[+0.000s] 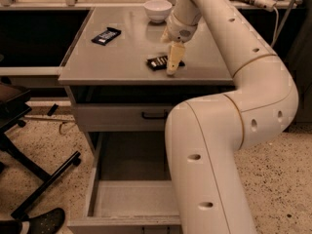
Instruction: Place rxbar chocolate into middle drawer
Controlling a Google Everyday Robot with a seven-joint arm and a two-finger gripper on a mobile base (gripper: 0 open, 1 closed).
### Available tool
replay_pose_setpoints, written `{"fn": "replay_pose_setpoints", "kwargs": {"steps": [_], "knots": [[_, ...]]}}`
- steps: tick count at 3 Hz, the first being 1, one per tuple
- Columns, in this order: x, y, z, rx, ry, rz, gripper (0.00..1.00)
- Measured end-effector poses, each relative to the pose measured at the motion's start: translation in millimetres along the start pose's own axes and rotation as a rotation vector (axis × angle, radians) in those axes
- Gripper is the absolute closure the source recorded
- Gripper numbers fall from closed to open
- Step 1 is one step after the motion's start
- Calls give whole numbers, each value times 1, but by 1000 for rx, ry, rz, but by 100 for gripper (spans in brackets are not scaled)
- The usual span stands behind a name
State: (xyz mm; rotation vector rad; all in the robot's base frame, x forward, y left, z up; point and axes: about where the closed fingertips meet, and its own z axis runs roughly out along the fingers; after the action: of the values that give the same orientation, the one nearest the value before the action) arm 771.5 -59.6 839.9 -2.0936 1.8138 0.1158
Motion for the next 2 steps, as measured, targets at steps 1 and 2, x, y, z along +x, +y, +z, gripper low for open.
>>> {"fn": "replay_pose_setpoints", "kwargs": {"steps": [1,2], "knots": [[0,0,0,0,0,0,22],[0,0,0,0,0,0,45]]}}
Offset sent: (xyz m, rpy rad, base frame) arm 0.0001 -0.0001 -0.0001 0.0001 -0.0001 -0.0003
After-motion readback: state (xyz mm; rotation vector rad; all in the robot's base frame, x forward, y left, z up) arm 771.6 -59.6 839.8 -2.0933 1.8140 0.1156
